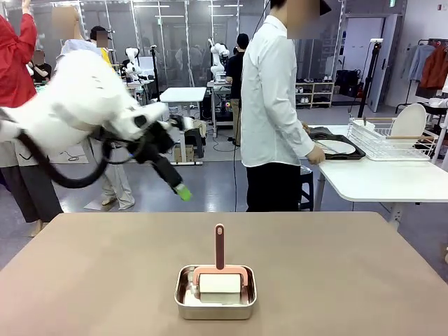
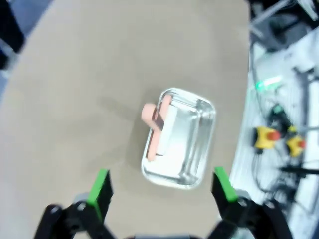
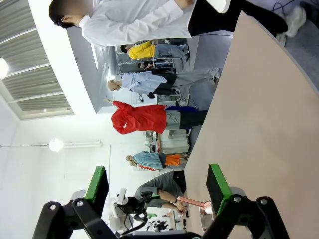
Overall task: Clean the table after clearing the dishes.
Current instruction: When the right (or left) Handle tray is removed, use the right hand (or left hand) to clean the right (or left) side of the table with the Lint Roller.
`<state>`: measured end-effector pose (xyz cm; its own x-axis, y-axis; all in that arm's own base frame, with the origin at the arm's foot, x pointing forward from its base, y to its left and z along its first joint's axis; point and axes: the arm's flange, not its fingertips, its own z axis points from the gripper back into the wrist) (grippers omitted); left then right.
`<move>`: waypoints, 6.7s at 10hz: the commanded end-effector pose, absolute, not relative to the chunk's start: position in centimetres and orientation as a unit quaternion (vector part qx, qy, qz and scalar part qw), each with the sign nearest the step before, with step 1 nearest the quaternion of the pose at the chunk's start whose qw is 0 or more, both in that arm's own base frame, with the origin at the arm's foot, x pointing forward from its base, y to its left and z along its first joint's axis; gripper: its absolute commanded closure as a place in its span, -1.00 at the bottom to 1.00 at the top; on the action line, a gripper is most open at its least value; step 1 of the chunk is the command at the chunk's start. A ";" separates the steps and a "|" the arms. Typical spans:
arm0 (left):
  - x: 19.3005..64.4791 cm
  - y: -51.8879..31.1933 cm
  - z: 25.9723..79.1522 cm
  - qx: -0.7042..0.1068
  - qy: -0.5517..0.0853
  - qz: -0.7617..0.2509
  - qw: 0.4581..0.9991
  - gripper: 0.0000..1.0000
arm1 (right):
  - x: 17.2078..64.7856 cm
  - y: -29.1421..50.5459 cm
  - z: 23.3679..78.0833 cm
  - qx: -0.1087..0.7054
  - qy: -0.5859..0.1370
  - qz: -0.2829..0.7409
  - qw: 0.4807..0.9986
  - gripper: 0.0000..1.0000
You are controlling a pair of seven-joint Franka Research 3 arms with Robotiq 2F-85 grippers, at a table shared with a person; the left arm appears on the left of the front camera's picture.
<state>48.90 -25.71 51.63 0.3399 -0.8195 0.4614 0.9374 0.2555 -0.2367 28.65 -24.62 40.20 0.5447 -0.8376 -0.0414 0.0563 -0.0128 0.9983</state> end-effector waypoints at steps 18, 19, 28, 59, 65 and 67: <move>50.3 -38.4 41.3 -0.153 0.058 -0.711 0.684 -1.00 | 28.2 -24.7 40.5 0.614 -0.318 -0.351 0.632 -1.00; 50.2 -38.4 41.0 -0.152 0.059 -0.709 0.686 -1.00 | 28.2 -24.7 40.5 0.614 -0.318 -0.351 0.632 -1.00; 50.0 -38.3 41.0 -0.155 0.073 -0.708 0.685 -0.06 | 28.2 -24.7 40.5 0.614 -0.318 -0.351 0.632 -1.00; 51.2 -10.2 38.3 -0.320 -0.067 0.017 0.945 0.59 | 28.2 -24.7 40.5 0.614 -0.318 -0.351 0.632 -1.00; 51.4 -5.5 31.0 -0.375 -0.065 0.031 0.924 0.59 | 28.2 -24.7 40.5 0.614 -0.318 -0.351 0.632 -1.00; 51.7 -1.7 29.1 -0.404 -0.055 0.051 0.912 0.59 | 28.2 -24.7 40.5 0.614 -0.318 -0.351 0.632 -1.00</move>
<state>51.31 -4.18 32.41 0.9913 0.1154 0.0638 -0.0285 0.6604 -0.7504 28.61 -24.67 40.21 0.5437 -0.8383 -0.0412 0.0558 -0.0128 0.9984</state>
